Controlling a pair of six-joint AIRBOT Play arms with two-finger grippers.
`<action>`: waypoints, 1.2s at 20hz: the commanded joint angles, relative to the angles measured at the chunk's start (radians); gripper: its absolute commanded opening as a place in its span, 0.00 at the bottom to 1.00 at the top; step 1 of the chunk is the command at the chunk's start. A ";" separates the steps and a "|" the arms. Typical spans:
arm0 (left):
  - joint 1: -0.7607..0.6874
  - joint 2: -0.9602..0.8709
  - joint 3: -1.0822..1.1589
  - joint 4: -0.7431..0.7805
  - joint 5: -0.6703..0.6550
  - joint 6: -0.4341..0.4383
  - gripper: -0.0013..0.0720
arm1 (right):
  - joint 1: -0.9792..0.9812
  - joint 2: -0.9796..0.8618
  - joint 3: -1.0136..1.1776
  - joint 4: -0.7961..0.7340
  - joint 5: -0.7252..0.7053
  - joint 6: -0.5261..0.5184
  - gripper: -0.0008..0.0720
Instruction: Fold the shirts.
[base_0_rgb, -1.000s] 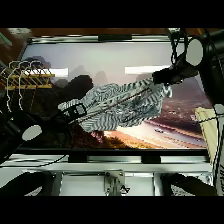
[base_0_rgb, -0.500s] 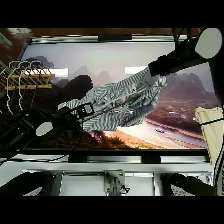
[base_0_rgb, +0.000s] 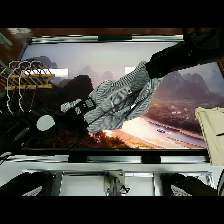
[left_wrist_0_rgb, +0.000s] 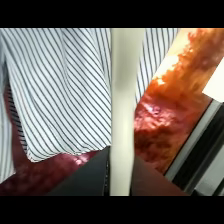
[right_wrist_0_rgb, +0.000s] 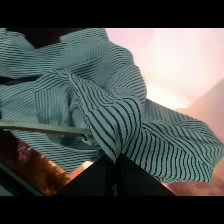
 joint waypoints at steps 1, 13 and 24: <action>-0.008 -0.059 0.000 -0.082 0.001 0.030 0.09 | 0.055 0.023 0.006 0.102 0.035 0.009 0.13; -0.026 -0.069 0.016 -0.208 0.089 0.015 0.09 | 0.271 -0.019 0.006 -0.157 0.192 0.112 0.13; -0.027 -0.064 0.018 -0.286 0.124 -0.006 0.09 | 0.284 -0.093 0.007 -0.067 0.138 0.112 0.73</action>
